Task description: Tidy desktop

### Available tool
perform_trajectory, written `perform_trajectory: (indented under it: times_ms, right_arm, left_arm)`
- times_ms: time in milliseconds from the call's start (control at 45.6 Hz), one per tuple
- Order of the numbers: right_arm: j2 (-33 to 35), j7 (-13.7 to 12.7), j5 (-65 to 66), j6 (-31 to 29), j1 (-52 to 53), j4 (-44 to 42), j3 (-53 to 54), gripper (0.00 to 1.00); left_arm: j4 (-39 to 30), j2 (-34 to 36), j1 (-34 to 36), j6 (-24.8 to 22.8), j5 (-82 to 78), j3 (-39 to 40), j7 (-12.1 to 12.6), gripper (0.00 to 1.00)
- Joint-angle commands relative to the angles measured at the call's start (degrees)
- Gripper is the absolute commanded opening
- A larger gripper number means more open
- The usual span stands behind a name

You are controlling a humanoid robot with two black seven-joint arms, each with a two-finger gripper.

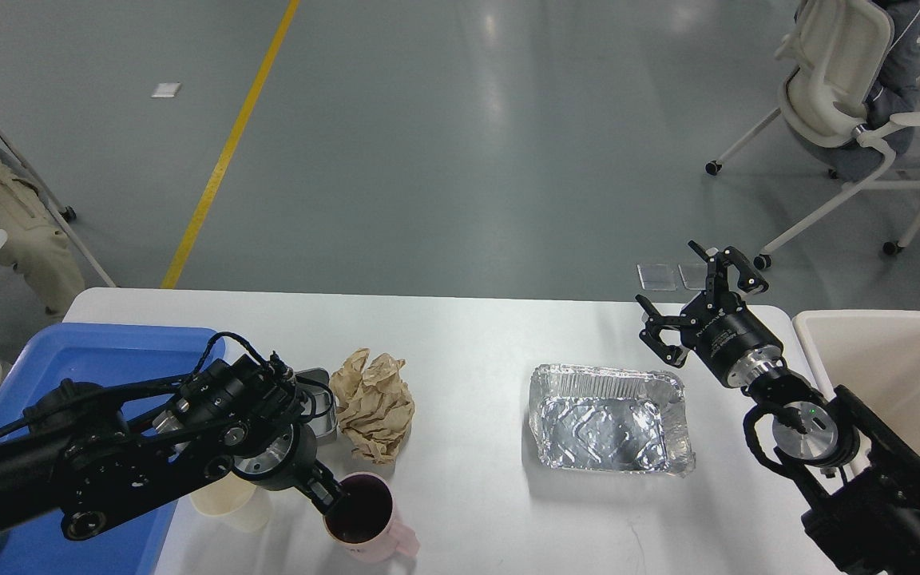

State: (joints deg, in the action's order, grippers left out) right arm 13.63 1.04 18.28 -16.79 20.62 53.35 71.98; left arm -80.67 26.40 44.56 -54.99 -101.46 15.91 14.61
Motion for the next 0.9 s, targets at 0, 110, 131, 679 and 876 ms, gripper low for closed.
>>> perform_trajectory:
  times_ms: [0,110,131,679,876]
  right_arm:
    - [0.0,0.0,0.0,0.0,0.0,0.0,0.0,1.0]
    - [-0.1,0.0,0.0,0.0,-0.1,0.0,0.0,1.0]
    - [-0.1,0.0,0.0,0.0,-0.1,0.0,0.0,1.0]
    - [-0.7,0.0,0.1,0.0,0.4,-0.1,-0.4,1.0]
    - [-0.7,0.1,0.1,0.0,0.5,-0.3,-0.4,1.0]
  left_arm:
    - [0.5,-0.8,-1.1,0.0,-0.1,0.0,0.0,0.6]
    - [0.7,-1.6,-1.4,0.1,-0.1,-0.1,0.2,0.22]
    - [0.7,-1.7,-1.8,0.2,-0.1,-0.3,0.4,0.17]
    - [0.4,0.6,-1.9,1.7,-0.1,0.5,1.8,0.0]
    - [-0.5,1.7,-0.1,0.9,0.5,3.3,1.2,0.0]
